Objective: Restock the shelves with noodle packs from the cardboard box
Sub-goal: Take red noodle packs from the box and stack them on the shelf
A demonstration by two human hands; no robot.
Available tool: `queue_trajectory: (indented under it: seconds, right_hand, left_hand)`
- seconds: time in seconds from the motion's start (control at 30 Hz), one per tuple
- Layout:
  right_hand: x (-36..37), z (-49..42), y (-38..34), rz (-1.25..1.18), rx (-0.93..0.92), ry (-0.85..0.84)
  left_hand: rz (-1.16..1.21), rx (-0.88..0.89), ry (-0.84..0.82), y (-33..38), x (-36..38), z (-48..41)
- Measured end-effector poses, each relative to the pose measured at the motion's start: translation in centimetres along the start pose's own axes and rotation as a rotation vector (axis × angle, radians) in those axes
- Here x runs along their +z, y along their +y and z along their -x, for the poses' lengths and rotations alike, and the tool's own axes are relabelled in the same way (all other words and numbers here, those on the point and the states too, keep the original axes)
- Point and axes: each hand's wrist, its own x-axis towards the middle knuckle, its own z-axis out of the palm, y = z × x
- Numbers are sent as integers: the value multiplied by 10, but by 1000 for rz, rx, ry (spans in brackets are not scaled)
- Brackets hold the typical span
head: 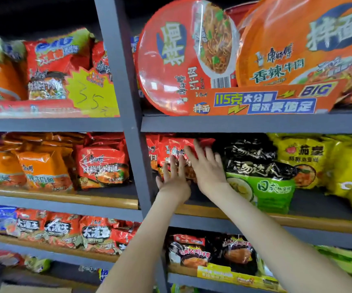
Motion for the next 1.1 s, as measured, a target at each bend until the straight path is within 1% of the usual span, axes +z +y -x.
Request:
queue_trajectory:
  seconds: [0.07, 0.17, 0.27, 0.43, 0.5, 0.57, 0.63, 0.73, 0.8, 0.83, 0.93, 1.0, 1.03, 1.07, 1.1]
  right_hand:
    - [8, -4, 1, -41, 45, -59]
    - [12, -9, -5, -62, 51, -77]
    - [20, -12, -11, 20, -33, -29]
    - [30, -25, -17, -66, -97, 24]
    - [32, -30, -20, -60, -106, 27]
    - [34, -32, -19, -59, -94, 28]
    - [35, -30, -18, -58, -78, 6]
    - [31, -23, -15, -61, -59, -24]
    - [23, -18, -13, -79, -50, -42]
    - [16, -16, -11, -94, -39, -62]
    - [-2, -8, -7, -139, 15, -136]
    - [-13, -5, -8, -178, 44, -166]
    - [-16, -3, -9, -190, 45, -165]
    - [-18, -3, -11, -193, 34, -161]
    - [-20, -2, -14, -198, 16, -169]
  left_hand:
    - [-40, -4, 29, 1, -2, -6]
    - [-146, -6, 73, 7, -4, -9]
    - [-197, -41, 101, 9, -1, -12]
    - [-224, -165, 158, 1, 5, -27]
    - [-254, -168, 179, 0, 5, -31]
    - [-228, -160, 182, 0, 4, -34]
    - [-194, -155, 184, 1, 4, -35]
    - [-218, -121, 174, 2, 3, -28]
    - [-209, -51, 151, 3, 0, -14]
    - [-197, 16, 146, 2, -3, -3]
    - [-101, 301, 89, -13, -10, 42]
    - [-25, 523, 15, -37, -19, 71]
    - [21, 619, 10, -54, -25, 82]
    - [71, 696, 58, -71, -32, 90]
    - [110, 755, 155, -88, -40, 96]
